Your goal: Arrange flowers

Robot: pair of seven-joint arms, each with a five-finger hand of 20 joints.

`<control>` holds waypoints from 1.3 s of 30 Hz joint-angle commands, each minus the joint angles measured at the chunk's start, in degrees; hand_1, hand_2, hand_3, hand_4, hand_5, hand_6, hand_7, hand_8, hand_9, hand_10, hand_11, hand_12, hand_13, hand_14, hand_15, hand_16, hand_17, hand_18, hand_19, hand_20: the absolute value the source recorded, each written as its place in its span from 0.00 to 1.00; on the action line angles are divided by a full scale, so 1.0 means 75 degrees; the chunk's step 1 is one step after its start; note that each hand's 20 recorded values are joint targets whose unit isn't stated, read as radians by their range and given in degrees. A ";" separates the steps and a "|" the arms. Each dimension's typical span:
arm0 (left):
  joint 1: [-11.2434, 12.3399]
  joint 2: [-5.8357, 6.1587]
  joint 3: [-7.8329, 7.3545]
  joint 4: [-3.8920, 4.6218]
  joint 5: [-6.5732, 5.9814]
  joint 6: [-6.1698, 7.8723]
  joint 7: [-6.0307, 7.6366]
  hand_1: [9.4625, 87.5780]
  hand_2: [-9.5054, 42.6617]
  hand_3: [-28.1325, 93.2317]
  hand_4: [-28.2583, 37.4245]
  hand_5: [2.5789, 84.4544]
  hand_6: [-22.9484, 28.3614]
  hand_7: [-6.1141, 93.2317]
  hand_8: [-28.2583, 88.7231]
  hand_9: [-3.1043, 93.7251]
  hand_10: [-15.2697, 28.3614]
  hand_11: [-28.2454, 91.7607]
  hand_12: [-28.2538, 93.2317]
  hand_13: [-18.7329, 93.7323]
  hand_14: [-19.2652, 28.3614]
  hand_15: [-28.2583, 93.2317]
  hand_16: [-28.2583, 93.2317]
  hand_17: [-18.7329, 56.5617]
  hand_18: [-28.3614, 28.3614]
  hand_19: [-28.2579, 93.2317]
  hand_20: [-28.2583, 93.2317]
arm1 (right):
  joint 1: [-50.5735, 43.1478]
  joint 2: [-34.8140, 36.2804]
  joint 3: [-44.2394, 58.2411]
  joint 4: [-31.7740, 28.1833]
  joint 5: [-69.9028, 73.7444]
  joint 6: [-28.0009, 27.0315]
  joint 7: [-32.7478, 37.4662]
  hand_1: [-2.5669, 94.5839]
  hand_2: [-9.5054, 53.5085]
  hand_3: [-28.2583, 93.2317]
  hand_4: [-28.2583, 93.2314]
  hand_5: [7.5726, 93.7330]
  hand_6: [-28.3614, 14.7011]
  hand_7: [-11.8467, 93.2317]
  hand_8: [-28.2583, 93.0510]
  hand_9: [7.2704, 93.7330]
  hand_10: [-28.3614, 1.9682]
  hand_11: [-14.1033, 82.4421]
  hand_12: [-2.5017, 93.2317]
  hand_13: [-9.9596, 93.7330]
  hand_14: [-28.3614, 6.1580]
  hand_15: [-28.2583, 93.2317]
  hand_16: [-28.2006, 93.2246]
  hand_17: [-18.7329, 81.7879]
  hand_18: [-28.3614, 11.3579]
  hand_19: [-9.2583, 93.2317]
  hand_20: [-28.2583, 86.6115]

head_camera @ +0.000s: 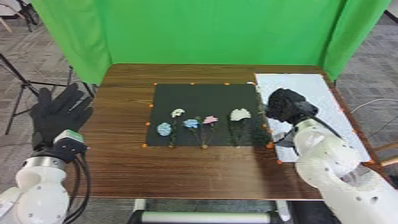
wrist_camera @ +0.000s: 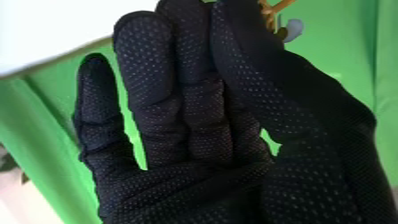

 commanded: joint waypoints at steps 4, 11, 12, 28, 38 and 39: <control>-0.0154 0.0158 0.0297 -0.0094 0.0082 0.0641 0.0181 0.16 0.45 0.81 0.00 0.40 0.60 0.23 0.15 0.29 0.67 0.41 0.30 0.29 0.71 0.52 0.15 0.15 0.72 0.46 0.30 | -0.0097 -0.0353 -0.0355 -0.0042 -0.0095 -0.0301 0.0058 0.62 0.00 0.83 0.00 0.74 0.69 0.55 0.28 0.89 0.67 0.33 0.52 0.77 0.65 0.64 0.55 0.44 0.18 0.78 0.54; -0.0141 0.0194 0.0240 -0.0096 0.0178 0.0661 0.0075 0.16 0.45 0.81 0.00 0.40 0.61 0.23 0.14 0.29 0.67 0.41 0.30 0.29 0.71 0.53 0.14 0.15 0.72 0.47 0.30 | -0.0129 -0.0120 -0.0493 0.0002 -0.0073 -0.0268 0.0120 0.62 0.00 0.82 0.00 0.74 0.69 0.55 0.28 0.89 0.67 0.31 0.51 0.77 0.65 0.64 0.55 0.44 0.17 0.79 0.54; -0.0204 0.0213 0.0266 -0.0024 0.0203 0.0630 0.0022 0.16 0.45 0.81 0.00 0.40 0.60 0.23 0.14 0.29 0.67 0.42 0.29 0.29 0.71 0.53 0.14 0.15 0.72 0.47 0.30 | -0.0110 -0.0058 -0.0541 0.0069 -0.0059 -0.0332 0.0118 0.62 0.00 0.82 0.00 0.74 0.69 0.55 0.28 0.89 0.67 0.31 0.51 0.77 0.65 0.64 0.55 0.44 0.18 0.79 0.54; -0.0184 0.0277 0.0166 -0.0071 -0.0497 0.0495 0.0313 0.22 0.57 0.81 0.00 0.31 0.52 0.26 0.13 0.26 0.64 0.42 0.29 0.29 0.70 0.53 0.14 0.15 0.72 0.47 0.30 | -0.0005 -0.0035 -0.0649 0.0308 0.0588 -0.0264 0.0512 0.62 0.00 0.81 0.00 0.72 0.67 0.46 0.21 0.88 0.67 0.30 0.50 0.76 0.65 0.67 0.55 0.44 0.17 0.79 0.53; -0.0171 0.0233 0.0102 -0.0042 -0.0635 0.0336 0.0361 0.21 0.52 0.81 0.00 0.29 0.55 0.26 0.12 0.24 0.64 0.42 0.29 0.29 0.70 0.54 0.14 0.15 0.72 0.47 0.30 | -0.0168 -0.0023 -0.0402 -0.0028 0.0678 -0.0458 0.0526 0.59 0.00 0.78 0.00 0.68 0.66 0.38 0.20 0.87 0.64 0.31 0.49 0.75 0.58 0.69 0.53 0.43 0.16 0.79 0.52; -0.0189 0.0221 0.0109 -0.0030 -0.0666 0.0319 0.0368 0.20 0.51 0.81 0.00 0.30 0.55 0.26 0.12 0.24 0.64 0.42 0.29 0.29 0.70 0.54 0.14 0.15 0.72 0.47 0.30 | -0.0166 -0.0018 -0.0403 -0.0048 0.0682 -0.0482 0.0522 0.59 0.00 0.78 0.00 0.68 0.66 0.37 0.20 0.86 0.64 0.31 0.49 0.75 0.58 0.70 0.52 0.43 0.16 0.79 0.52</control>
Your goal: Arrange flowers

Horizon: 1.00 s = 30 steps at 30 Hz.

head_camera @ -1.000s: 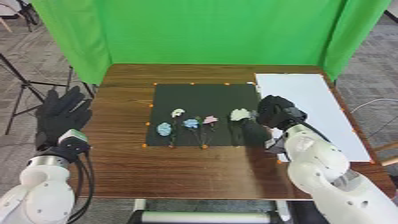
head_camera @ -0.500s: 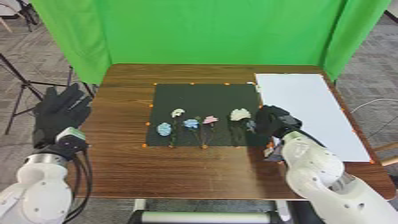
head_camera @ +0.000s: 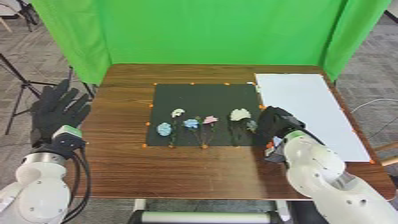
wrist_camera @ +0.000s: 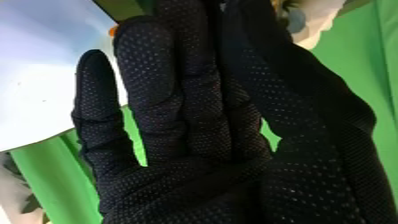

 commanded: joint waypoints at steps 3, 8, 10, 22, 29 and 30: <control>0.0055 -0.0069 -0.0092 -0.0035 -0.0130 -0.0200 0.0026 0.20 0.49 0.81 0.00 0.30 0.56 0.25 0.13 0.24 0.64 0.42 0.29 0.29 0.70 0.54 0.14 0.15 0.72 0.47 0.30 | -0.0284 0.0049 0.0319 -0.0494 0.0019 -0.0301 -0.0001 0.58 0.00 0.78 0.00 0.67 0.67 0.37 0.19 0.86 0.64 0.31 0.49 0.75 0.57 0.70 0.51 0.43 0.16 0.79 0.52; 0.0021 -0.0060 -0.0087 -0.0026 -0.0128 -0.0039 0.0020 0.19 0.46 0.81 0.00 0.31 0.57 0.25 0.13 0.24 0.65 0.42 0.30 0.28 0.70 0.53 0.14 0.15 0.72 0.47 0.30 | -0.0592 0.0151 0.0615 -0.0952 -0.0366 -0.0154 -0.0334 0.53 0.00 0.81 0.00 0.64 0.65 0.35 0.12 0.81 0.60 0.38 0.42 0.74 0.54 0.72 0.46 0.42 0.15 0.79 0.52; 0.0045 -0.0051 -0.0140 -0.0023 -0.0125 -0.0076 0.0014 0.20 0.44 0.81 0.00 0.32 0.57 0.25 0.14 0.25 0.65 0.42 0.30 0.28 0.70 0.53 0.14 0.15 0.72 0.47 0.30 | -0.0708 0.0208 0.0695 -0.1101 -0.0409 0.0315 -0.0452 0.49 0.00 0.84 0.00 0.61 0.63 0.34 0.11 0.77 0.55 0.43 0.36 0.73 0.53 0.73 0.44 0.42 0.15 0.78 0.52; 0.0299 -0.0279 -0.0517 -0.0068 0.0761 -0.0387 -0.0535 0.19 0.43 0.81 0.00 0.35 0.57 0.23 0.14 0.27 0.63 0.40 0.29 0.28 0.68 0.50 0.14 0.16 0.72 0.46 0.30 | -0.1370 -0.0844 0.2718 -0.0964 0.4700 0.1652 -0.3049 0.22 0.19 0.89 0.01 0.33 0.54 0.30 0.13 0.38 0.34 0.28 0.18 0.40 0.31 0.52 0.30 0.32 0.26 0.48 0.38; 0.0331 -0.0318 -0.0515 -0.0141 0.1227 -0.0477 -0.0605 0.19 0.43 0.81 0.00 0.35 0.55 0.21 0.14 0.27 0.62 0.39 0.28 0.27 0.66 0.48 0.14 0.16 0.71 0.45 0.30 | -0.1501 -0.1164 0.3149 -0.0823 0.7711 0.1949 -0.4001 0.15 0.26 0.89 0.00 0.30 0.55 0.28 0.13 0.31 0.40 0.23 0.14 0.33 0.35 0.43 0.29 0.30 0.28 0.38 0.37; 0.0331 -0.0322 -0.0514 -0.0159 0.1247 -0.0508 -0.0592 0.19 0.43 0.81 0.00 0.35 0.55 0.21 0.14 0.27 0.61 0.39 0.28 0.27 0.65 0.48 0.14 0.16 0.71 0.45 0.30 | -0.1516 -0.1187 0.3163 -0.0823 0.7716 0.2002 -0.4032 0.15 0.26 0.89 0.00 0.30 0.55 0.27 0.13 0.31 0.40 0.23 0.14 0.33 0.35 0.43 0.29 0.30 0.29 0.37 0.37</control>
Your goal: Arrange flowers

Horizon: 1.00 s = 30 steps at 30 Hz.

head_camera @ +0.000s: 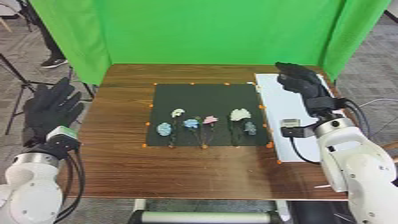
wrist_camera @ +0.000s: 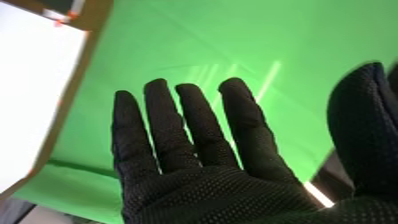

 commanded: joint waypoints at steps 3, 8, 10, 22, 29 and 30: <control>0.0099 -0.0069 0.0042 -0.0143 0.0312 -0.0243 -0.0074 0.19 0.43 0.81 0.00 0.34 0.54 0.20 0.14 0.26 0.61 0.38 0.28 0.27 0.64 0.46 0.14 0.16 0.71 0.45 0.30 | -0.0226 -0.0235 0.0240 0.0053 0.3678 0.0557 -0.0541 0.14 0.27 0.89 0.00 0.30 0.55 0.27 0.13 0.31 0.41 0.23 0.14 0.33 0.37 0.42 0.28 0.30 0.29 0.36 0.37; 0.0199 -0.0091 -0.0050 -0.0215 0.0404 -0.0276 -0.0111 0.18 0.43 0.80 0.00 0.34 0.54 0.20 0.15 0.26 0.60 0.37 0.28 0.26 0.64 0.45 0.15 0.16 0.71 0.44 0.30 | -0.0379 -0.0296 0.0368 -0.0022 0.3664 0.0555 -0.0429 0.13 0.27 0.89 0.00 0.33 0.52 0.25 0.13 0.31 0.42 0.23 0.13 0.33 0.40 0.41 0.28 0.30 0.29 0.35 0.38; 0.0156 -0.0088 -0.0030 -0.0185 0.0367 -0.0257 -0.0135 0.18 0.43 0.80 0.00 0.34 0.54 0.20 0.15 0.26 0.60 0.37 0.28 0.26 0.64 0.46 0.15 0.16 0.71 0.44 0.30 | -0.0440 -0.0278 0.0407 -0.0080 0.3724 0.0671 -0.0345 0.14 0.28 0.89 0.00 0.33 0.51 0.25 0.13 0.31 0.42 0.23 0.13 0.33 0.40 0.41 0.28 0.30 0.29 0.35 0.38; 0.0288 -0.0098 -0.0146 -0.0262 0.0321 -0.0178 -0.0093 0.18 0.43 0.80 0.00 0.34 0.55 0.20 0.15 0.26 0.61 0.38 0.28 0.27 0.66 0.46 0.15 0.16 0.70 0.44 0.30 | -0.0500 -0.0309 0.0503 -0.0071 0.3926 0.0508 -0.0429 0.14 0.29 0.89 0.00 0.38 0.53 0.27 0.13 0.34 0.42 0.24 0.13 0.34 0.41 0.41 0.28 0.30 0.28 0.36 0.38; 0.0284 -0.0063 -0.0099 -0.0291 0.0219 -0.0115 -0.0048 0.18 0.43 0.80 0.00 0.35 0.55 0.20 0.15 0.26 0.61 0.38 0.28 0.27 0.66 0.47 0.15 0.16 0.71 0.44 0.30 | -0.0519 -0.0297 0.0486 -0.0169 0.3980 0.0565 -0.0168 0.14 0.29 0.89 0.01 0.38 0.53 0.27 0.13 0.35 0.42 0.24 0.13 0.35 0.41 0.41 0.28 0.30 0.28 0.36 0.38; 0.0252 -0.0050 -0.0059 -0.0292 0.0140 -0.0044 -0.0005 0.18 0.43 0.80 0.00 0.35 0.55 0.20 0.15 0.27 0.61 0.38 0.28 0.27 0.66 0.47 0.15 0.16 0.71 0.44 0.30 | -0.0513 -0.0293 0.0497 -0.0178 0.3986 0.0530 -0.0153 0.14 0.29 0.89 0.01 0.38 0.53 0.27 0.13 0.35 0.42 0.24 0.13 0.35 0.40 0.41 0.29 0.30 0.28 0.36 0.38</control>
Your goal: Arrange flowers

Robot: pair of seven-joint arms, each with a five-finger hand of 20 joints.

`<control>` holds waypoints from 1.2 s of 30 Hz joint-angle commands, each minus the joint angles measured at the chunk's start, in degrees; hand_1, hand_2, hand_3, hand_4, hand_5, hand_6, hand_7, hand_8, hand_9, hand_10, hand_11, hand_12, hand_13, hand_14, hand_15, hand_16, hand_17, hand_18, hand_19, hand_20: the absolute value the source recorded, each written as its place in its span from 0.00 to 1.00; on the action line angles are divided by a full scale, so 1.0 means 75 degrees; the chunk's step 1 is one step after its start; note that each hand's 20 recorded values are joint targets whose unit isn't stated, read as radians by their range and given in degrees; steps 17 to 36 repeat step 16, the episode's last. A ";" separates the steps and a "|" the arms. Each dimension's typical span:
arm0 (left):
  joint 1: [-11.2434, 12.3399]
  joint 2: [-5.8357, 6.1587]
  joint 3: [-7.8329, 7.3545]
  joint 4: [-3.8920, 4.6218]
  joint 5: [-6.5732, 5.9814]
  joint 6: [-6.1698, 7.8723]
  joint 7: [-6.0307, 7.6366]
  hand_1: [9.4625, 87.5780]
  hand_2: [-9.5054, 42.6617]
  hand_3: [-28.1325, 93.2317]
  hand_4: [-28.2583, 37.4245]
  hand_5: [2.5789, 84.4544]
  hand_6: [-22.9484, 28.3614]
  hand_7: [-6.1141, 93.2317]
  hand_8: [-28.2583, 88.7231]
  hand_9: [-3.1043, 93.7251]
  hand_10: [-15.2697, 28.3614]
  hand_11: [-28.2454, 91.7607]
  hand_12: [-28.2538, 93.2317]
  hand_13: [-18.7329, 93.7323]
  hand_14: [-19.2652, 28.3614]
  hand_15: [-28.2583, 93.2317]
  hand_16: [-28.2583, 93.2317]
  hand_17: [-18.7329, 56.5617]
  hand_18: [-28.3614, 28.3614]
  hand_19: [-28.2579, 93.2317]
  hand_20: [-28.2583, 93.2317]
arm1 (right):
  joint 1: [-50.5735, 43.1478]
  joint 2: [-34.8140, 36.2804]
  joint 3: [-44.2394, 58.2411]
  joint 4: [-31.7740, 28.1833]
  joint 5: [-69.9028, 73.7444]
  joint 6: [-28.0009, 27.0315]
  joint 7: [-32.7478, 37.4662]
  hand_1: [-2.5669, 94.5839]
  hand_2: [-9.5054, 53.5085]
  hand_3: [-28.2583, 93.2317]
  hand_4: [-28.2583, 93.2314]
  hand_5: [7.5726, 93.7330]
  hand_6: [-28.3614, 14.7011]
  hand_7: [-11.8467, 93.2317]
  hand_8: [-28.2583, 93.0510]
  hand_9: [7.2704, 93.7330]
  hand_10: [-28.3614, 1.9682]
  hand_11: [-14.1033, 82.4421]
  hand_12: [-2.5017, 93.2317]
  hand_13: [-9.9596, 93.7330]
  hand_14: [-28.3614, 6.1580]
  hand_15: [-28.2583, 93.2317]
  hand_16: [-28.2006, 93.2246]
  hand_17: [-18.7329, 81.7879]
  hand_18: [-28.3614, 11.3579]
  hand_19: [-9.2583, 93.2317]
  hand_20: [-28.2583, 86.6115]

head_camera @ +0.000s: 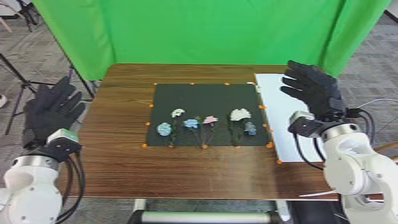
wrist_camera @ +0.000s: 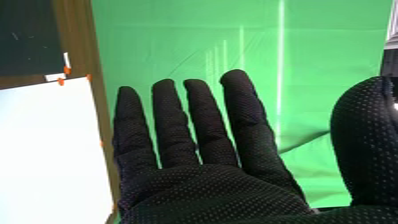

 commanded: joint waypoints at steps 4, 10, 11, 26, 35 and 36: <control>-0.0026 0.0084 0.0093 -0.0056 -0.0226 0.0135 0.0126 0.19 0.43 0.80 0.00 0.36 0.55 0.20 0.15 0.27 0.62 0.38 0.28 0.28 0.67 0.47 0.15 0.16 0.71 0.44 0.30 | -0.0109 -0.0007 0.0032 -0.0201 0.0012 0.0015 0.0078 0.15 0.29 0.89 0.01 0.39 0.53 0.28 0.13 0.35 0.41 0.24 0.13 0.35 0.39 0.41 0.29 0.31 0.28 0.36 0.38; -0.0010 0.0129 0.0133 -0.0080 -0.0430 0.0280 0.0287 0.19 0.43 0.81 0.00 0.37 0.56 0.21 0.15 0.28 0.62 0.39 0.28 0.28 0.67 0.48 0.15 0.16 0.71 0.45 0.30 | -0.0095 -0.0084 0.0060 -0.0194 0.0033 -0.0070 0.0060 0.15 0.30 0.90 0.01 0.39 0.53 0.27 0.13 0.35 0.41 0.24 0.13 0.35 0.39 0.42 0.29 0.30 0.28 0.36 0.38; 0.0028 0.0104 0.0111 -0.0114 -0.0431 0.0321 0.0256 0.19 0.43 0.81 0.00 0.38 0.56 0.21 0.15 0.28 0.63 0.39 0.28 0.28 0.67 0.49 0.15 0.16 0.71 0.45 0.30 | -0.0102 -0.0097 0.0069 -0.0197 0.0016 -0.0101 0.0104 0.15 0.30 0.90 0.01 0.39 0.53 0.27 0.13 0.35 0.41 0.24 0.13 0.35 0.39 0.42 0.29 0.30 0.28 0.36 0.38; 0.0055 0.0062 0.0030 -0.0109 -0.0290 0.0163 0.0138 0.19 0.43 0.81 0.00 0.38 0.56 0.21 0.15 0.28 0.63 0.39 0.28 0.28 0.67 0.49 0.15 0.16 0.71 0.45 0.30 | -0.0218 -0.0114 0.0146 -0.0243 0.0025 -0.0110 0.0081 0.15 0.30 0.90 0.01 0.39 0.53 0.27 0.13 0.35 0.40 0.24 0.14 0.35 0.39 0.42 0.29 0.30 0.28 0.36 0.38; 0.0055 0.0062 0.0030 -0.0109 -0.0290 0.0163 0.0138 0.19 0.43 0.81 0.00 0.38 0.56 0.21 0.15 0.28 0.63 0.39 0.28 0.28 0.67 0.49 0.15 0.16 0.71 0.45 0.30 | -0.0218 -0.0114 0.0146 -0.0243 0.0025 -0.0110 0.0081 0.15 0.30 0.90 0.01 0.39 0.53 0.27 0.13 0.35 0.40 0.24 0.14 0.35 0.39 0.42 0.29 0.30 0.28 0.36 0.38; 0.0055 0.0062 0.0030 -0.0109 -0.0290 0.0163 0.0138 0.19 0.43 0.81 0.00 0.38 0.56 0.21 0.15 0.28 0.63 0.39 0.28 0.28 0.67 0.49 0.15 0.16 0.71 0.45 0.30 | -0.0218 -0.0114 0.0146 -0.0243 0.0025 -0.0110 0.0081 0.15 0.30 0.90 0.01 0.39 0.53 0.27 0.13 0.35 0.40 0.24 0.14 0.35 0.39 0.42 0.29 0.30 0.28 0.36 0.38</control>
